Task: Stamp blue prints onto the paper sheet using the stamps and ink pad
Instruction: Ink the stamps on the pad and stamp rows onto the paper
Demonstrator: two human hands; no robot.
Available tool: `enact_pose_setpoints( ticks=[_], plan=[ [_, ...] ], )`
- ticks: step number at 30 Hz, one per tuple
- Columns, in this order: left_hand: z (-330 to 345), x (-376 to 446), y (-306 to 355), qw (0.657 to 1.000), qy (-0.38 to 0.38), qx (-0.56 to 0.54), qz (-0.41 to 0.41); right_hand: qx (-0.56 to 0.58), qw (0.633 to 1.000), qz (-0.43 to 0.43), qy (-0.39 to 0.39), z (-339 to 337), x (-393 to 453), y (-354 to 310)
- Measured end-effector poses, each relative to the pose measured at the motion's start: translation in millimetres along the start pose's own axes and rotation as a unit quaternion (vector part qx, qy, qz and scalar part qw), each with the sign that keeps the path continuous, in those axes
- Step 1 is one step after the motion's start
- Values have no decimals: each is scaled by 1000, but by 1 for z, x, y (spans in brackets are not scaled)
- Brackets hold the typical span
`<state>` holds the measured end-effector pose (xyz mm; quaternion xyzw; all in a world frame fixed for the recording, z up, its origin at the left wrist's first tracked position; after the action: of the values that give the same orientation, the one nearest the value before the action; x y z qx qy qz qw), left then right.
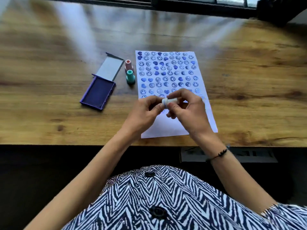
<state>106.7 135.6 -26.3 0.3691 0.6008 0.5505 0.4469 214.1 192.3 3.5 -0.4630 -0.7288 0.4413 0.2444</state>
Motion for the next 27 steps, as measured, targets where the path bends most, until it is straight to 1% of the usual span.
enact_pose_setpoints(
  ticks=[2, 4, 5, 6, 8, 9, 10, 11, 12, 13, 15, 16, 17, 20, 21, 22, 23, 24, 25, 26, 27],
  plan=[
    [-38, -3, -5, 995, 92, 43, -15, -118, 989, -85, -27, 25, 11, -20],
    [-78, -12, -6, 979, 197, 47, -17, -232, 953, -186, -58, 58, 13, -41],
    [-94, -17, -6, 972, 230, 36, -20, -273, 932, -226, -80, 74, 11, -48],
    [-105, -21, -5, 968, 250, 22, -23, -314, 909, -258, -96, 88, 9, -54],
    [-119, -27, -2, 962, 272, -7, -23, -386, 865, -305, -100, 104, 8, -60],
    [-123, -31, 0, 959, 283, -20, -18, -405, 850, -319, -111, 109, 8, -61],
    [-127, -35, 1, 956, 293, -33, -13, -410, 842, -323, -136, 113, 10, -61],
    [-129, -39, 2, 953, 300, -45, -11, -402, 843, -316, -168, 115, 14, -61],
    [-129, -42, 1, 951, 303, -54, -11, -378, 855, -299, -193, 112, 20, -63],
    [-131, -46, 0, 949, 309, -64, -11, -352, 871, -282, -195, 109, 29, -70],
    [-128, -48, 0, 950, 303, -75, -13, -341, 896, -257, -119, 94, 59, -83],
    [-127, -49, 0, 950, 301, -78, -15, -359, 894, -251, -90, 92, 73, -86],
    [-126, -50, 0, 950, 302, -80, -16, -386, 886, -243, -84, 95, 84, -86],
    [-129, -53, 1, 949, 303, -82, -8, -464, 842, -245, -124, 118, 95, -77],
    [-131, -53, 1, 949, 305, -82, -2, -465, 840, -249, -127, 122, 96, -75],
    [-132, -53, 2, 948, 308, -84, 4, -440, 854, -251, -119, 123, 95, -76],
    [-134, -53, 3, 946, 313, -90, 10, -371, 890, -233, -122, 121, 93, -77],
    [-136, -53, 3, 943, 315, -105, 13, -269, 933, -190, -143, 120, 89, -78],
    [-136, -52, 2, 941, 314, -125, 13, -156, 960, -149, -177, 121, 81, -79],
    [-136, -51, 1, 940, 307, -149, 13, -65, 967, -128, -209, 123, 70, -84],
    [-134, -49, 0, 939, 298, -170, 14, -19, 964, -122, -235, 127, 61, -86]
  ],
)
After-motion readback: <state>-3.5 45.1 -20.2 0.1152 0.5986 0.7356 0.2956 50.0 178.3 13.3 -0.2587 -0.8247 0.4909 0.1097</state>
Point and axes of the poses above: each hand's wrist, its own x-axis towards the middle knuckle, its own z-axis out of the palm, y = z × x, the point moved 7 cm from there along x, towards the middle knuckle, and after that the axes turned 10 degrees about -x, right-handed, at the moved point
